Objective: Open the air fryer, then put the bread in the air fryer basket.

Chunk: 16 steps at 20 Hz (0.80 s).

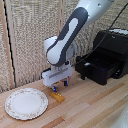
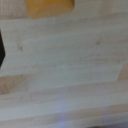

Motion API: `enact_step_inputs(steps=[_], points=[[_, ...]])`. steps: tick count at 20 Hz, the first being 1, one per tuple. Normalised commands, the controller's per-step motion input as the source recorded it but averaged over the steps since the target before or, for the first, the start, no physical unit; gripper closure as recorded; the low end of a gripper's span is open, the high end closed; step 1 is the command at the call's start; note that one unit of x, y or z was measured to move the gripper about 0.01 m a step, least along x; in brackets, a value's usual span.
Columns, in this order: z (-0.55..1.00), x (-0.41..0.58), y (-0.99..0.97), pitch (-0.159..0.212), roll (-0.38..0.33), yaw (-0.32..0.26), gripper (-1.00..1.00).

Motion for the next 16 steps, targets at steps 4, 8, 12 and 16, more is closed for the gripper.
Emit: enact_step_inputs(steps=[4,8,12,16], points=[[-0.51,0.314,-0.05,-0.059,0.000,0.278,-1.00],[-0.50,0.294,-0.06,-0.170,0.066,0.223,-1.00],[-0.19,0.071,-0.01,-0.076,0.022,0.099,1.00],[-0.02,-0.003,0.02,-0.001,0.004,0.047,1.00]])
